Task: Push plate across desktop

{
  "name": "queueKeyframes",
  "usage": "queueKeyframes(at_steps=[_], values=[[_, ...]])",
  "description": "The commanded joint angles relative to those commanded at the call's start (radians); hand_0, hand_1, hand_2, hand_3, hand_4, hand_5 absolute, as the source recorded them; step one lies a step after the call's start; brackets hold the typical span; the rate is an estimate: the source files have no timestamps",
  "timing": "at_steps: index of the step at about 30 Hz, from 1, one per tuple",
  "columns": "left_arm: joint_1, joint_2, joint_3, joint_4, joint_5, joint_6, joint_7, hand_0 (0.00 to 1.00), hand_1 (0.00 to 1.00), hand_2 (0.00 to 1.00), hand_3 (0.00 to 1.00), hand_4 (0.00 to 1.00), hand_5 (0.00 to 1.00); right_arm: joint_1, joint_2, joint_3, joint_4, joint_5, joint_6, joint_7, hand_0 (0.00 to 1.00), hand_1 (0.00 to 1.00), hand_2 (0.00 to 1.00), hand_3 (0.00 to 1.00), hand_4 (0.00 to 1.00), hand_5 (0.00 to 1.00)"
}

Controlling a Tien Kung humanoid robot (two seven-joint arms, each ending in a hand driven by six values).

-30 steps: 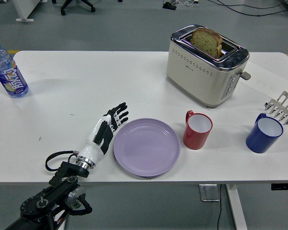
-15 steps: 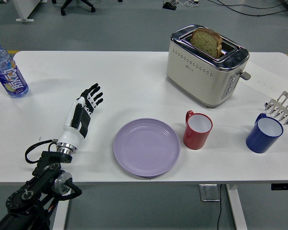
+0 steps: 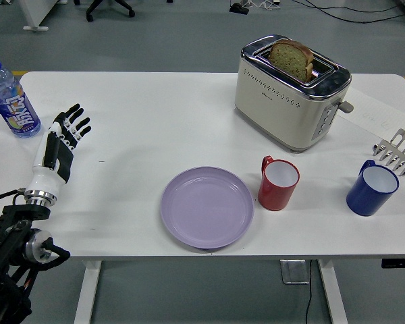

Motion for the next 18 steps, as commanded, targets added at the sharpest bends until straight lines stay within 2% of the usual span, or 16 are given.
queueKeyframes(at_steps=[6, 12, 17, 18], values=[[0.029, 0.029, -0.091, -0.009, -0.013, -0.021, 0.019, 0.837, 0.845, 0.89, 0.845, 0.483, 0.998, -0.004, 0.001, 0.002, 0.0, 0.0, 0.0, 0.0, 0.608, 0.545, 0.629, 0.628, 0.134, 0.355], [0.07, 0.079, -0.113, -0.018, -0.04, -0.031, 0.03, 0.823, 0.844, 0.887, 0.843, 0.482, 0.998, -0.001, 0.002, 0.0, 0.0, 0.008, -0.002, 0.001, 0.607, 0.545, 0.629, 0.627, 0.134, 0.354], [0.09, 0.095, -0.133, -0.028, -0.037, -0.043, 0.048, 0.822, 0.842, 0.884, 0.84, 0.485, 0.998, 0.0, 0.002, 0.0, 0.0, 0.009, -0.002, 0.002, 0.608, 0.545, 0.628, 0.627, 0.134, 0.354], [0.097, 0.097, -0.142, -0.038, -0.037, -0.039, 0.067, 0.822, 0.842, 0.884, 0.84, 0.485, 0.998, 0.001, 0.002, 0.001, 0.0, 0.008, -0.002, 0.002, 0.608, 0.545, 0.628, 0.627, 0.134, 0.354]])
